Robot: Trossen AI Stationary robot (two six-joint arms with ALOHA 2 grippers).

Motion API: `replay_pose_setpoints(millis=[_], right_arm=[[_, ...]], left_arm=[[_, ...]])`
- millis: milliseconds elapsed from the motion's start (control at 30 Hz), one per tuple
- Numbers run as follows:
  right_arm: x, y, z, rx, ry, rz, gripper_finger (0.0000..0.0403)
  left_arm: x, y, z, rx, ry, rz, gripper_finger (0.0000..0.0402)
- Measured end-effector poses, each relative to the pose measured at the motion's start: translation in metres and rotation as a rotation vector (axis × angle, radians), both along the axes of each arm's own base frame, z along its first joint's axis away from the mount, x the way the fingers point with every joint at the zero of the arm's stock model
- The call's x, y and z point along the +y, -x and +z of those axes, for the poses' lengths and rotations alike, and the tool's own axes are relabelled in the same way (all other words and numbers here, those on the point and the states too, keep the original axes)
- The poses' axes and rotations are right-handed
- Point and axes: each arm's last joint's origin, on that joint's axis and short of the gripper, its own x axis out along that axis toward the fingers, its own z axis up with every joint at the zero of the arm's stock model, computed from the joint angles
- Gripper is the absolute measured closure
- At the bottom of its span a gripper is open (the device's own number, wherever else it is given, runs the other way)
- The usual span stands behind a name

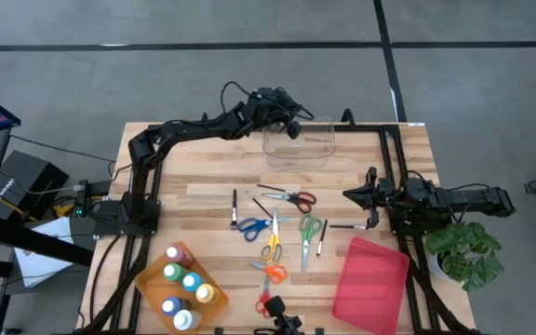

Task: Pick & Place Paint Supplies
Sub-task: Put the eyeshadow brush into the transparent bin

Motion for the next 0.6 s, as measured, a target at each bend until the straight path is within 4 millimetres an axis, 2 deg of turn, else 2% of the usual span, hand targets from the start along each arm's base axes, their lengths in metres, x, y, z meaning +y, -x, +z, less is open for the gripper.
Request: replay_pose_setpoints(millis=[100, 400, 467, 600], right_arm=[[0.000, 0.000, 0.000, 0.000, 0.000, 0.000, 0.0394], [0.000, 0.000, 0.000, 0.000, 0.000, 0.000, 0.0394], [0.000, 0.000, 0.000, 0.000, 0.000, 0.000, 0.0394], [0.000, 0.000, 0.000, 0.000, 0.000, 0.001, 0.0394]], left_arm=[[0.001, -0.002, -0.013, 0.048, 0.029, 0.000, 0.0396], [0.006, -0.015, -0.076, 0.180, 0.109, -0.003, 0.0396], [0.007, -0.015, -0.080, 0.192, 0.121, 0.000, 0.0396], [0.007, -0.014, -0.068, 0.138, 0.134, 0.015, 0.0396]])
